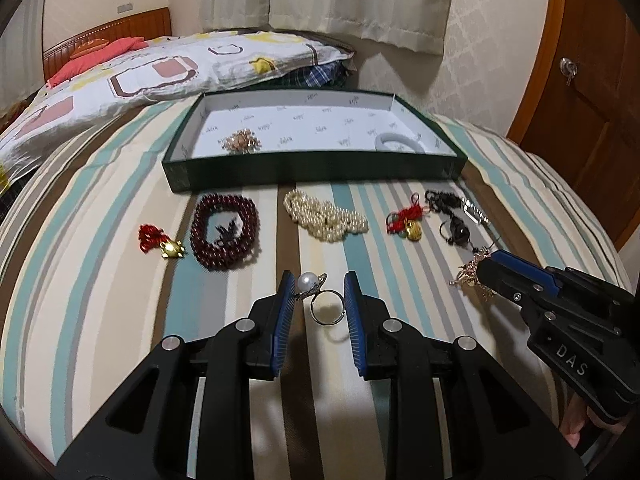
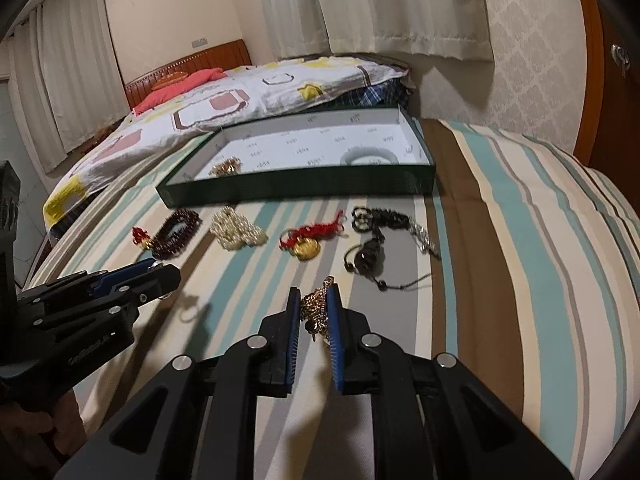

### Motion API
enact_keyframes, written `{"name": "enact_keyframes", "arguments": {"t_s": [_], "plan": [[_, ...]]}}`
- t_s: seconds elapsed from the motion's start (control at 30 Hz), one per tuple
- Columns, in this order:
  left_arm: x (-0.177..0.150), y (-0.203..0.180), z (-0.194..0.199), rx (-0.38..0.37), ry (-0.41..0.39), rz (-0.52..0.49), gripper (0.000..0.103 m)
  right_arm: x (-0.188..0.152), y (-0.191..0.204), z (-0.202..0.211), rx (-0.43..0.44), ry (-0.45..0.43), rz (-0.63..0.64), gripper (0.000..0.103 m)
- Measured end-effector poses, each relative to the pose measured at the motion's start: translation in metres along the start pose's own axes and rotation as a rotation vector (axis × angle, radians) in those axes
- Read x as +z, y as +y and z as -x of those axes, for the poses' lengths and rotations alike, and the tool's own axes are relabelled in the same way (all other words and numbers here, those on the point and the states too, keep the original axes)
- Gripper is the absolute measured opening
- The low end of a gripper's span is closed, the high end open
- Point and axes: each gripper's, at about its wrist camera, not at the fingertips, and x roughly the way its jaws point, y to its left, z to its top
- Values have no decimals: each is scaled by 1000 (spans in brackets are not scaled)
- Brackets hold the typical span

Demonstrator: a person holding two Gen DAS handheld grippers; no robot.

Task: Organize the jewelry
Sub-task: 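Carry the rose-gold brooch and pearl ring into the box while both tools release them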

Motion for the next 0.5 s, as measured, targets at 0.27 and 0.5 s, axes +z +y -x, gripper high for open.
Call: {"name": "enact_keyframes", "arguments": {"t_s": [0.27, 0.5], "plan": [[20, 1, 12, -16, -44, 12, 25, 25, 7, 15, 19, -67, 17, 14], [60, 2, 14, -29, -113, 12, 25, 64, 13, 19, 34, -145, 46, 14]]}}
